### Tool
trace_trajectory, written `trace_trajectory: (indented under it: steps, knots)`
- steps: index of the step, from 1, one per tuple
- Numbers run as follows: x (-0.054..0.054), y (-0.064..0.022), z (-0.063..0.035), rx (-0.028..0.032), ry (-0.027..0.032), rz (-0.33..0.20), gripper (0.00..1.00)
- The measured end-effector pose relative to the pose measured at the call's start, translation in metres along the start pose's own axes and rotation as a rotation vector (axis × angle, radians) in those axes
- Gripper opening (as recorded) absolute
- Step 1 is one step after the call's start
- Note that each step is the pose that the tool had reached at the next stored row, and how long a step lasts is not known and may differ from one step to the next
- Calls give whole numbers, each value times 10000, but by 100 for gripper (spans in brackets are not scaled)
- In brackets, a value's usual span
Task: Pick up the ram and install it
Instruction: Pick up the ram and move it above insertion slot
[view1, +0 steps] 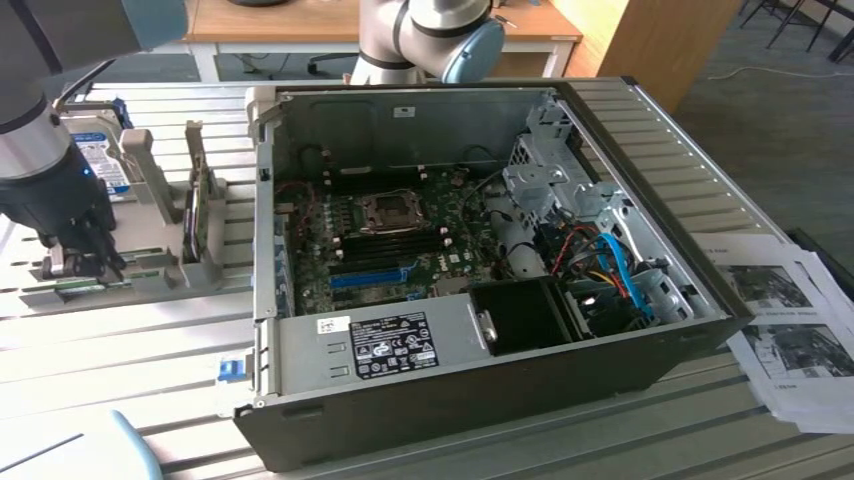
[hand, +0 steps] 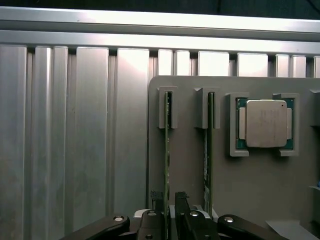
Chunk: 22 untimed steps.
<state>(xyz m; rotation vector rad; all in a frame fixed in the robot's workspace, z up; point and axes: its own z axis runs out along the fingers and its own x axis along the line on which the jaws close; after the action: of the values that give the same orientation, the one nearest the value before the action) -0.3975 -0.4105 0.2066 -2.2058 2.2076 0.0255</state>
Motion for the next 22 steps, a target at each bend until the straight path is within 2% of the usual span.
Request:
trace_trajectory:
  steps: [6,22]
  knots:
    - [2,1,40,-2,1,0,23]
    - [-5,0,60,-1,0,0,23]
